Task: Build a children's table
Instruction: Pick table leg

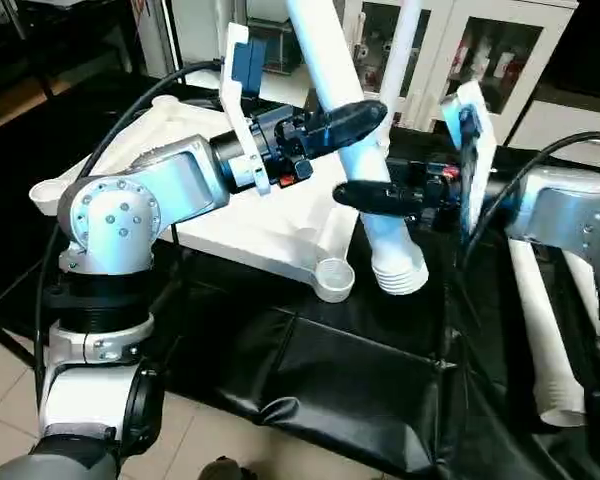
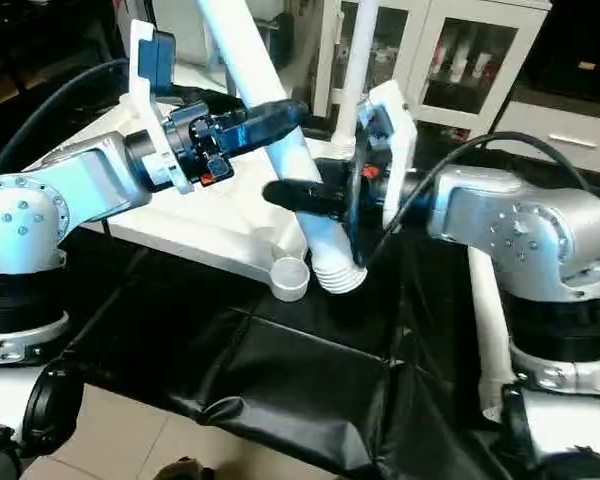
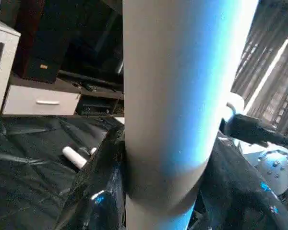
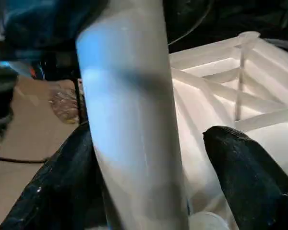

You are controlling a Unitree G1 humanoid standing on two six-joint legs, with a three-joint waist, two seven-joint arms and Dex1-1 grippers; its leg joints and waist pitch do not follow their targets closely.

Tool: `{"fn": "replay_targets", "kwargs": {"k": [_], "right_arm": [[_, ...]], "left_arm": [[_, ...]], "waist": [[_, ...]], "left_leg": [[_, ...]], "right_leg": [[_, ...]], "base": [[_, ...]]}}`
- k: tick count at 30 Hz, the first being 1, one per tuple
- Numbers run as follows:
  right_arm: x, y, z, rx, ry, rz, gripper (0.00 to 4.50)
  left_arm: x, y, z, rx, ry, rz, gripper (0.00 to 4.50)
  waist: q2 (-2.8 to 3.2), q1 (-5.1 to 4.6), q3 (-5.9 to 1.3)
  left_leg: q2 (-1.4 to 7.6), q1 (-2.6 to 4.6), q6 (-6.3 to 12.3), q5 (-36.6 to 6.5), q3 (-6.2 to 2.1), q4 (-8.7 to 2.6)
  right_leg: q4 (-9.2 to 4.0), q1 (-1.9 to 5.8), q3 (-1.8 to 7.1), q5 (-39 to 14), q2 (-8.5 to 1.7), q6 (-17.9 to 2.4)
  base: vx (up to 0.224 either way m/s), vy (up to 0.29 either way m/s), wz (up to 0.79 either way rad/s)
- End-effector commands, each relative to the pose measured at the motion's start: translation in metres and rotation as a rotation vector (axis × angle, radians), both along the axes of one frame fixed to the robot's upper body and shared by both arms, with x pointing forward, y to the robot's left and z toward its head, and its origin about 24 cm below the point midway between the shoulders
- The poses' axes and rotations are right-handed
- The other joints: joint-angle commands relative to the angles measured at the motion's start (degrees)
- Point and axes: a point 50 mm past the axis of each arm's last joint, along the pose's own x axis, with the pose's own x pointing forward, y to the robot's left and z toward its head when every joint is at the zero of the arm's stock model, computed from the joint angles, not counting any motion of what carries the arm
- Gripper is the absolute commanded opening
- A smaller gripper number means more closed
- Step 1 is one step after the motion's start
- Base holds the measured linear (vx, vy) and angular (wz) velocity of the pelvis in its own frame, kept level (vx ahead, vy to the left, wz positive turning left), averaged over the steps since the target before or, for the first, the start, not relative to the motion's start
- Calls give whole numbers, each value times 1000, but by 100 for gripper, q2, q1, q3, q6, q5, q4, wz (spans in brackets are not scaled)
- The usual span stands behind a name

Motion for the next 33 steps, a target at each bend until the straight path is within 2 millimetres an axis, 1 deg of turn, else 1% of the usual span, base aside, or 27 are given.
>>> {"fn": "replay_targets", "kwargs": {"k": [1,6,9,12,15,23,25,30,31,33], "right_arm": [[1,-4,-4,-22,-2,-33,360],[1,-3,-5,-23,-6,-35,360],[2,-5,-8,-71,-22,-43,360],[2,-6,-9,-89,-26,-41,360],[1,-5,-15,-134,-47,-38,360],[1,-2,-21,-151,-36,-32,360],[-1,0,-24,-156,-26,-18,360],[-3,7,-31,-170,-33,-7,360],[-3,8,-33,-178,-37,-4,360],[-4,10,-34,-183,-40,-2,360]], "left_arm": [[-1,1,7,-3,-36,-6,180],[0,1,7,11,-45,-5,180],[0,2,6,42,-66,-8,180],[0,2,6,57,-76,-6,180],[0,2,8,67,-88,-5,180],[2,0,7,111,-117,-3,180],[1,-1,8,125,-132,-9,180],[1,-3,6,165,-153,-17,180],[1,-3,6,175,-158,-20,180],[1,-3,6,181,-161,-24,180]], "waist": [[-35,18,-425],[-36,12,-425],[-43,18,-430],[-38,18,-424],[-48,18,-423],[-48,13,-424],[-32,9,-424],[-34,8,-426],[-19,4,-423],[-28,7,-424]], "left_leg": [[26,96,-300,-691,23,-369],[28,92,-280,-712,19,-369],[33,95,-275,-657,17,-368],[32,94,-273,-685,22,-368],[35,91,-264,-657,21,-366],[34,95,-240,-703,22,-365],[34,94,-238,-684,20,-365],[36,97,-243,-691,21,-367],[37,99,-258,-710,18,-369],[40,100,-272,-720,19,-370]], "right_leg": [[-372,315,168,-584,-235,-977],[-373,319,165,-626,-236,-1017],[-362,318,164,-581,-236,-997],[-363,317,170,-588,-241,-1009],[-356,317,171,-561,-240,-1009],[-360,316,171,-624,-243,-1041],[-358,312,170,-594,-240,-1039],[-354,315,170,-566,-245,-1069],[-354,310,170,-601,-243,-1060],[-357,313,173,-587,-246,-1049]], "base": [[0,0,0],[0,0,0],[0,0,0],[0,0,0],[0,0,0],[0,0,0],[0,0,0],[0,0,0],[0,0,0],[0,0,0]]}}
